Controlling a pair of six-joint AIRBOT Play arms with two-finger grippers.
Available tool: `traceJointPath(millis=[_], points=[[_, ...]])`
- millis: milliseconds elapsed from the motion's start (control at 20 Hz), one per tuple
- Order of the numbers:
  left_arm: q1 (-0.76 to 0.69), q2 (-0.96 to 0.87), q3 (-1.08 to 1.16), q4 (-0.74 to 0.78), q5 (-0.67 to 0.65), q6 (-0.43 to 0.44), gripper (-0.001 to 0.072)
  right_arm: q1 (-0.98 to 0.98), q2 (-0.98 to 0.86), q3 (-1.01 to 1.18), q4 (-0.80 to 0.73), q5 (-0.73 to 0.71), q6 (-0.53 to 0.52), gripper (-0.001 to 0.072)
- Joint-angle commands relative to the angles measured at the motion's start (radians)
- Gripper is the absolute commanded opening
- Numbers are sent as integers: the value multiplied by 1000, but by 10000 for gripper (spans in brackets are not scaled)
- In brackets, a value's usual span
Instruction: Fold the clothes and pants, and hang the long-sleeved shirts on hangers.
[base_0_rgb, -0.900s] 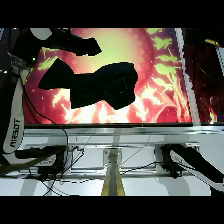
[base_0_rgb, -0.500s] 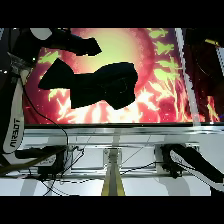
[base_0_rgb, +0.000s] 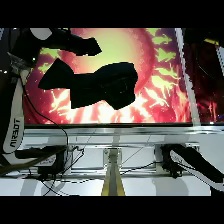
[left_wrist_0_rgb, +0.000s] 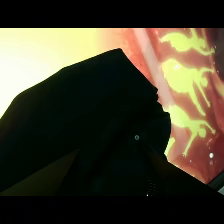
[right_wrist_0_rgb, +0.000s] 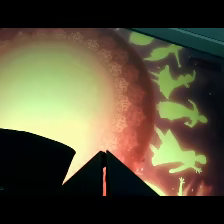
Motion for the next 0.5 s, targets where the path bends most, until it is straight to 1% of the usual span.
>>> traceJointPath(millis=[0, 100, 200, 300, 350, 400, 450], points=[[0, 0, 0, -28, 0, -7, 418, 10, -13, 0, 147, 14, 0, 46], [1, 2, 0, -47, 0, -6, 418, 71, -51, -4, 169, 95, -3, 46], [30, 17, 0, -42, -16, 21, 418, 178, -114, -26, 164, 158, -24, 46], [102, 63, 0, -42, -26, 57, 418, 300, -190, -60, 159, 169, -124, 46], [155, 98, 0, -42, -26, 62, 418, 363, -238, -74, 148, 164, -175, 46], [210, 136, 0, -42, -26, 63, 418, 420, -287, -83, 129, 151, -210, 46], [274, 180, 0, -42, -27, 89, 418, 480, -344, -89, 105, 118, -249, 46]])
